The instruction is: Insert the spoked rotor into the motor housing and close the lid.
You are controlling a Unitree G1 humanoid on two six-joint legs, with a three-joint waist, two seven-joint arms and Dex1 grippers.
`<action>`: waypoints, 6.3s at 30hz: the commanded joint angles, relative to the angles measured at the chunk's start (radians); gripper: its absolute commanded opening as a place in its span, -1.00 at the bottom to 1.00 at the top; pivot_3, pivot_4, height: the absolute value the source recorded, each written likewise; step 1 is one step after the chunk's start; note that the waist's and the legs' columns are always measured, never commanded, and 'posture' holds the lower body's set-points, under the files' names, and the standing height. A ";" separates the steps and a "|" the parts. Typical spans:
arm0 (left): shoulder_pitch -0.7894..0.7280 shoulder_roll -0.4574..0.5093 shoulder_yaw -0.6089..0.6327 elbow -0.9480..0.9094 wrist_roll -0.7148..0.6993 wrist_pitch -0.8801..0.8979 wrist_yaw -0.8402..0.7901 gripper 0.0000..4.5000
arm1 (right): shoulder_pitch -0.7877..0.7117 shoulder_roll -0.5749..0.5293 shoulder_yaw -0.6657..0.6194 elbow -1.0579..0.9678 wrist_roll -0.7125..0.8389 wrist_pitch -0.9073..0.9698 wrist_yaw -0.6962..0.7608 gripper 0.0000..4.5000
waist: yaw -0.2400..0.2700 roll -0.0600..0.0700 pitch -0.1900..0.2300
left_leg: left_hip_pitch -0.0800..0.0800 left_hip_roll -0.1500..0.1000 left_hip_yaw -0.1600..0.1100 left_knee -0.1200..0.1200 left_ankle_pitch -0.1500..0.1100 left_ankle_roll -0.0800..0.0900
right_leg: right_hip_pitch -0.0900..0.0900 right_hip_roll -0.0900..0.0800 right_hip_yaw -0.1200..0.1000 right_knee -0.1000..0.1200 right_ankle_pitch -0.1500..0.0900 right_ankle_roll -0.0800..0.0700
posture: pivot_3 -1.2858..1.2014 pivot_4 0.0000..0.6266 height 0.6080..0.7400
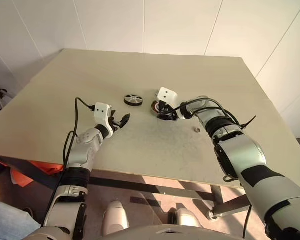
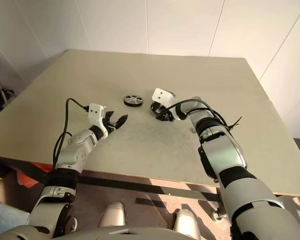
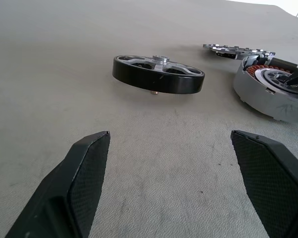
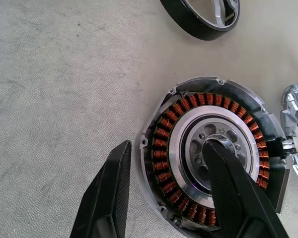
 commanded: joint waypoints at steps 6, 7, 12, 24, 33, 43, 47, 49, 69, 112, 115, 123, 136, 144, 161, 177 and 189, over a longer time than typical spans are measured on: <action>-0.022 0.013 0.001 -0.032 -0.002 -0.001 0.000 0.83 | -0.015 -0.011 -0.007 0.009 -0.010 0.013 0.003 0.08 | 0.001 0.000 0.000 | 0.000 0.000 0.000 0.000 0.000 0.000 | 0.000 0.000 0.000 0.001 0.000 0.000 | 0.03 -1.00 1.00; -0.023 0.012 0.000 -0.030 -0.002 -0.002 -0.001 0.83 | -0.013 -0.012 -0.008 0.010 -0.010 0.014 0.003 -0.01 | 0.001 0.000 0.000 | 0.000 0.000 0.000 0.000 0.000 0.000 | 0.000 0.000 0.000 0.000 0.000 0.000 | 0.03 -1.00 1.00; -0.026 0.008 -0.005 -0.023 0.000 -0.005 -0.001 0.83 | 0.000 -0.017 -0.015 0.009 -0.009 0.015 0.009 -0.22 | 0.000 0.000 0.000 | 0.002 0.000 0.000 0.000 0.000 0.000 | 0.001 0.000 0.001 0.003 0.000 0.000 | 0.03 -1.00 1.00; -0.037 0.004 -0.011 -0.002 0.002 -0.009 -0.008 0.83 | 0.017 -0.058 -0.045 -0.021 0.011 0.005 0.015 -0.22 | 0.005 0.000 0.000 | 0.002 0.000 0.000 0.001 0.000 -0.001 | 0.001 0.000 0.000 0.003 0.000 -0.001 | 0.03 -1.00 1.00; -0.023 -0.002 -0.015 -0.007 0.005 -0.007 -0.012 0.83 | 0.174 -0.147 -0.087 -0.354 0.117 0.104 0.184 -0.22 | 0.016 0.000 0.000 | 0.000 0.000 0.000 0.001 0.000 0.000 | 0.001 0.000 -0.001 0.002 0.000 -0.001 | 0.03 -1.00 1.00; -0.036 -0.012 -0.028 0.016 0.010 -0.009 -0.023 0.83 | 0.548 -0.219 -0.089 -1.126 0.219 0.530 0.207 -0.22 | 0.029 0.000 0.000 | 0.001 0.000 0.000 0.000 0.000 0.000 | 0.002 0.000 0.000 -0.001 0.000 0.000 | 0.03 -1.00 1.00; -0.041 -0.012 -0.032 0.023 0.010 -0.010 -0.027 0.83 | 0.582 -0.225 -0.081 -1.225 0.231 0.596 0.181 -0.22 | 0.027 0.000 -0.001 | 0.005 0.000 0.000 -0.001 0.001 -0.001 | 0.003 0.000 0.001 -0.001 0.000 0.000 | 0.03 -1.00 1.00; -0.044 -0.013 -0.035 0.027 0.012 -0.011 -0.029 0.83 | 0.567 -0.222 -0.079 -1.217 0.231 0.604 0.160 -0.22 | 0.027 0.000 -0.001 | 0.007 0.000 0.000 -0.002 0.001 -0.001 | 0.005 0.000 0.002 -0.001 0.000 0.000 | 0.03 -1.00 1.00; -0.034 -0.002 -0.025 0.022 0.016 -0.015 -0.019 0.83 | 0.417 -0.186 -0.006 -0.825 0.183 0.383 0.065 0.18 | 0.025 0.000 -0.001 | 0.007 -0.001 0.000 -0.003 0.001 -0.001 | 0.006 0.000 0.002 -0.001 0.000 0.000 | 0.03 -1.00 1.00; -0.024 -0.006 -0.031 0.004 0.013 0.004 -0.007 0.83 | 0.392 -0.261 0.092 -0.839 0.102 0.417 0.169 -0.16 | 0.028 -0.002 -0.002 | 0.020 -0.001 0.000 -0.003 0.001 -0.001 | 0.019 0.000 0.002 -0.002 0.000 0.000 | 0.03 -1.00 1.00; -0.025 -0.010 -0.034 0.007 0.015 0.002 -0.008 0.83 | 0.416 -0.271 0.082 -0.922 0.115 0.460 0.177 -0.16 | 0.029 -0.002 -0.002 | 0.019 -0.001 0.000 -0.003 0.001 -0.001 | 0.018 0.000 0.002 -0.003 0.000 0.000 | 0.03 -1.00 1.00; -0.027 -0.017 -0.040 0.013 0.016 0.000 -0.010 0.83 | 0.473 -0.301 0.065 -1.135 0.151 0.578 0.201 -0.16 | 0.029 -0.002 -0.002 | 0.010 -0.001 0.000 -0.007 0.000 -0.001 | 0.009 0.000 0.001 -0.004 -0.001 0.000 | 0.03 -1.00 1.00; -0.011 -0.020 -0.047 0.000 0.016 0.003 -0.009 0.83 | 0.540 -0.311 0.070 -1.359 0.197 0.723 0.203 -0.16 | 0.028 -0.001 -0.002 | 0.010 -0.001 0.000 -0.006 0.001 -0.002 | 0.008 0.000 0.002 -0.003 -0.001 0.001 | 0.03 -1.00 1.00; -0.016 -0.018 -0.047 0.004 0.017 0.004 -0.010 0.83 | 0.568 -0.279 0.114 -1.269 0.201 0.725 0.169 -0.16 | 0.028 -0.001 -0.002 | 0.011 -0.001 0.000 -0.006 0.001 -0.002 | 0.008 0.000 0.003 -0.003 -0.001 0.001 | 0.03 -1.00 1.00; -0.024 -0.012 -0.052 0.019 0.019 0.016 -0.021 0.83 | 0.624 -0.273 -0.221 -1.406 0.427 0.896 -0.025 0.66 | 0.029 -0.001 -0.002 | 0.017 -0.002 0.001 -0.008 0.002 -0.003 | 0.012 0.000 0.004 -0.003 -0.001 0.001 | 0.03 -1.00 1.00; -0.040 -0.013 -0.080 0.038 0.029 0.025 -0.052 0.83 | 0.713 -0.399 -0.228 -1.113 0.384 0.742 -0.103 0.66 | 0.026 -0.001 -0.001 | 0.015 -0.003 0.002 -0.010 0.003 -0.004 | 0.009 0.000 0.005 -0.004 -0.001 0.001 | 0.03 -1.00 1.00; -0.039 -0.008 -0.083 0.034 0.036 0.029 -0.058 0.83 | 0.737 -0.405 -0.214 -0.981 0.371 0.692 -0.109 -0.33 | 0.029 -0.002 -0.002 | 0.021 -0.003 0.002 -0.009 0.002 -0.004 | 0.017 0.000 0.005 -0.005 -0.003 0.004 | 0.03 -1.00 1.00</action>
